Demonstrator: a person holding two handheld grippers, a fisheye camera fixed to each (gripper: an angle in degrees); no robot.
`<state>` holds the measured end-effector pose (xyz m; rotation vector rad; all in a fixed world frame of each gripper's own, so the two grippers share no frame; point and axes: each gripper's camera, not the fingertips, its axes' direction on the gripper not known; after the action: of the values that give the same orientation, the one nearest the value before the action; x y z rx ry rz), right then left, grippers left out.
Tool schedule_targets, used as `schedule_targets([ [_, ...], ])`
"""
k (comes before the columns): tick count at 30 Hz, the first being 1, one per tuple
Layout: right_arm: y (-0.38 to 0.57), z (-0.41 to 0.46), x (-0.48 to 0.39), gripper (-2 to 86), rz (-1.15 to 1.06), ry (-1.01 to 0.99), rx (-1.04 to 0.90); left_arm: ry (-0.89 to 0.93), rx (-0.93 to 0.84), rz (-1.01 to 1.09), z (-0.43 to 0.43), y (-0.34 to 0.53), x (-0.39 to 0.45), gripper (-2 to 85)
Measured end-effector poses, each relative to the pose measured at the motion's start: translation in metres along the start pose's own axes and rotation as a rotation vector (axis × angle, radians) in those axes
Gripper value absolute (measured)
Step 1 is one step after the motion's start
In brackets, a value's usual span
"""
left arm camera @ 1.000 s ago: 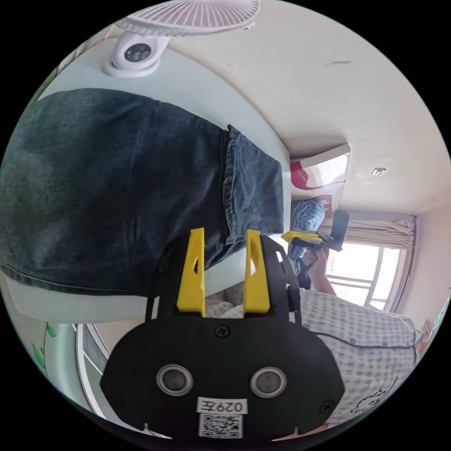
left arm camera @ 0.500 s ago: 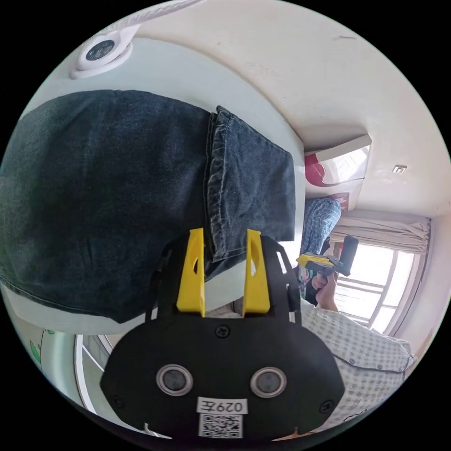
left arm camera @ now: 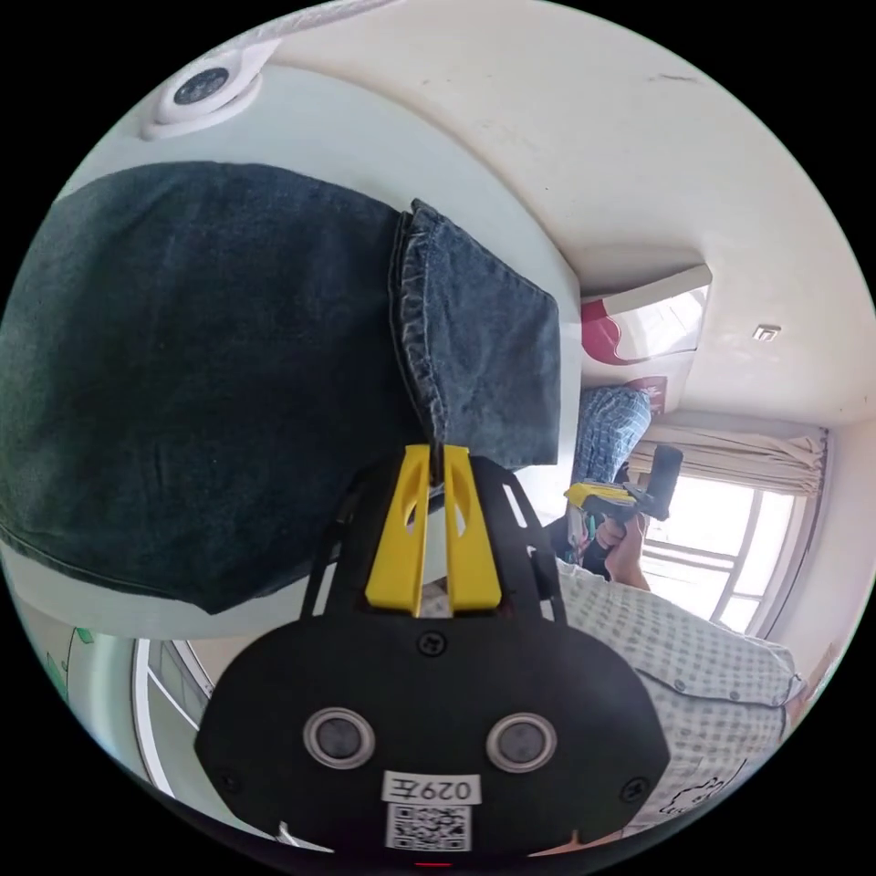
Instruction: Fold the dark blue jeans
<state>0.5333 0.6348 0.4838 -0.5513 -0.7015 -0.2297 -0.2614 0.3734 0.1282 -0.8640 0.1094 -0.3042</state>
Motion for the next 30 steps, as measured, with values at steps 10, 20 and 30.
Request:
schedule_targets([
  [10, -0.039, -0.024, 0.065, -0.4, 0.059, -0.155, 0.107, 0.057, 0.012, -0.087, 0.003, 0.031, -0.030, -0.5],
  [20, -0.064, -0.017, 0.159, -0.5, 0.200, -0.243, 0.049, -0.036, 0.023, -0.179, -0.019, 0.039, -0.024, -0.9],
  [30, -0.134, -0.028, 0.198, -0.5, 0.120, -0.323, 0.072, 0.014, -0.057, 0.073, 0.056, 0.000, 0.074, -1.0],
])
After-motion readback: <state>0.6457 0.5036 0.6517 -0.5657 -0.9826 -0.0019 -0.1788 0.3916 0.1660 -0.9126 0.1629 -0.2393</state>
